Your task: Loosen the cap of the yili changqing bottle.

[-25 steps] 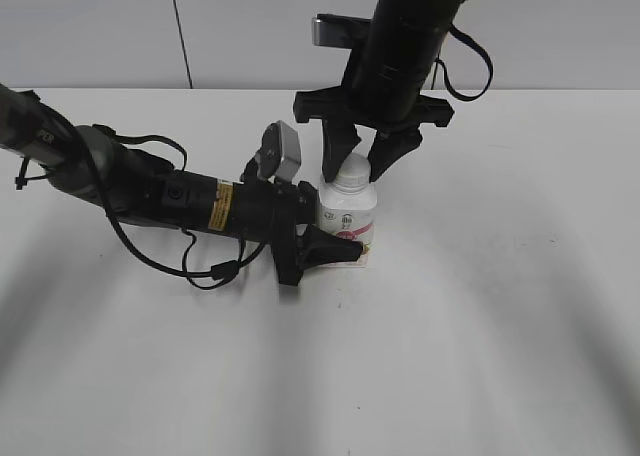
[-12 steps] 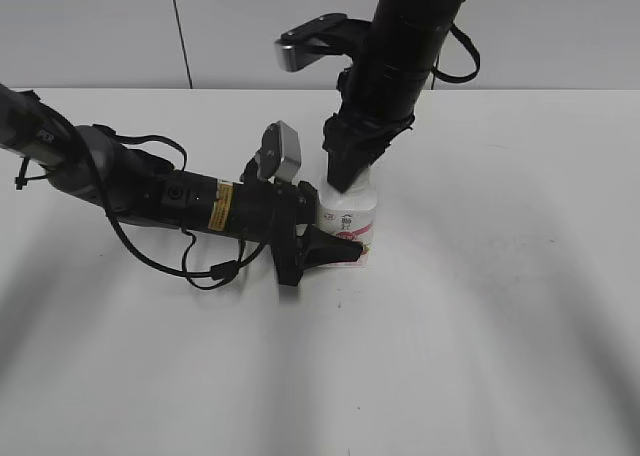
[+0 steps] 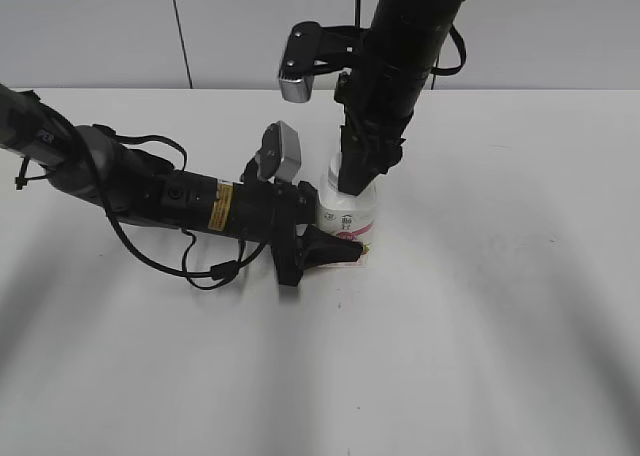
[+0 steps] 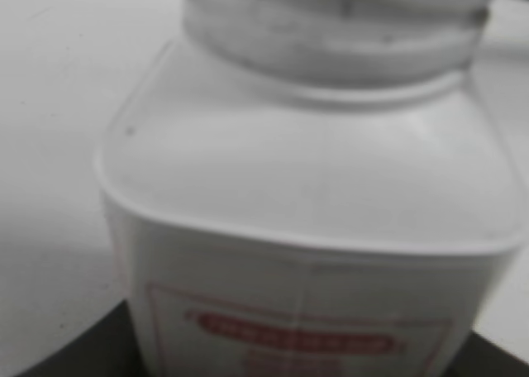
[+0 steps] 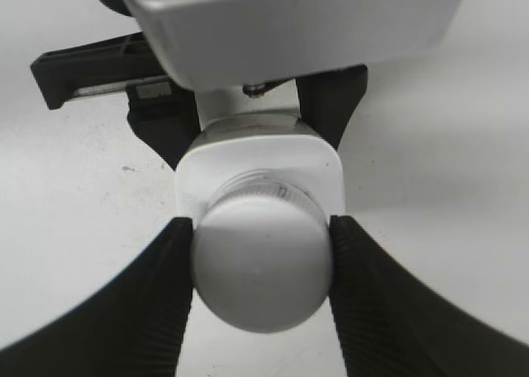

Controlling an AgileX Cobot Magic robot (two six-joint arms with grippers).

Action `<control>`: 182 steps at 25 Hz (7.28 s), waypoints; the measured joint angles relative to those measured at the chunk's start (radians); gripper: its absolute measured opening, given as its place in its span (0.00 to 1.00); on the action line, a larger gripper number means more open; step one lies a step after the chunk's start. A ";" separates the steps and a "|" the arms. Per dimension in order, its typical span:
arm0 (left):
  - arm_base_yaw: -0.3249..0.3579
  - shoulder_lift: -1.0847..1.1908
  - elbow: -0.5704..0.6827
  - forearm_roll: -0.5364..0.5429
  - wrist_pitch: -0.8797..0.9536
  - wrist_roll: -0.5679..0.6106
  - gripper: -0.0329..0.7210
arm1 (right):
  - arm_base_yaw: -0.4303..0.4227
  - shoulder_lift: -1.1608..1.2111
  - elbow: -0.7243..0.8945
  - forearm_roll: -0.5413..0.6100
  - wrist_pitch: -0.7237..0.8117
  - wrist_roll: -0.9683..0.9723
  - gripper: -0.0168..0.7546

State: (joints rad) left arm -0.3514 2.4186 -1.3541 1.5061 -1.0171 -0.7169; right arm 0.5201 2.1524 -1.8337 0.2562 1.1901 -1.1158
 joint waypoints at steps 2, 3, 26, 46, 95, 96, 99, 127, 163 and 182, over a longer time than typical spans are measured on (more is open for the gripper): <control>0.000 0.000 0.000 0.000 0.000 0.000 0.56 | 0.000 0.000 -0.001 0.000 0.000 -0.016 0.53; 0.000 0.000 0.000 0.000 0.000 0.000 0.56 | 0.000 0.000 -0.001 0.000 0.000 -0.020 0.53; 0.000 0.000 0.000 -0.002 0.001 -0.004 0.56 | -0.023 -0.027 -0.106 -0.141 0.024 0.364 0.53; 0.000 0.000 0.000 -0.005 0.001 -0.005 0.56 | -0.380 -0.160 0.309 -0.004 -0.141 0.884 0.53; 0.000 0.000 0.000 -0.007 0.003 -0.005 0.56 | -0.553 -0.188 0.778 -0.108 -0.632 0.978 0.68; 0.000 0.000 0.000 -0.007 0.003 -0.005 0.56 | -0.553 -0.188 0.778 -0.106 -0.632 0.978 0.72; 0.000 0.000 0.000 -0.007 0.003 -0.005 0.56 | -0.553 -0.188 0.778 -0.091 -0.631 0.978 0.76; 0.000 -0.001 0.000 -0.072 0.005 -0.006 0.79 | -0.554 -0.224 0.680 -0.019 -0.489 0.983 0.77; 0.001 -0.260 0.002 0.005 -0.057 -0.096 0.79 | -0.554 -0.227 0.565 -0.006 -0.348 0.982 0.78; 0.001 -0.548 0.002 -0.102 1.165 -0.236 0.79 | -0.554 -0.375 0.480 0.010 -0.213 0.950 0.78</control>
State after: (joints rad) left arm -0.3505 1.8704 -1.3521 1.4040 0.1478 -0.9530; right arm -0.0338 1.7772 -1.3542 0.2659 0.9770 -0.1656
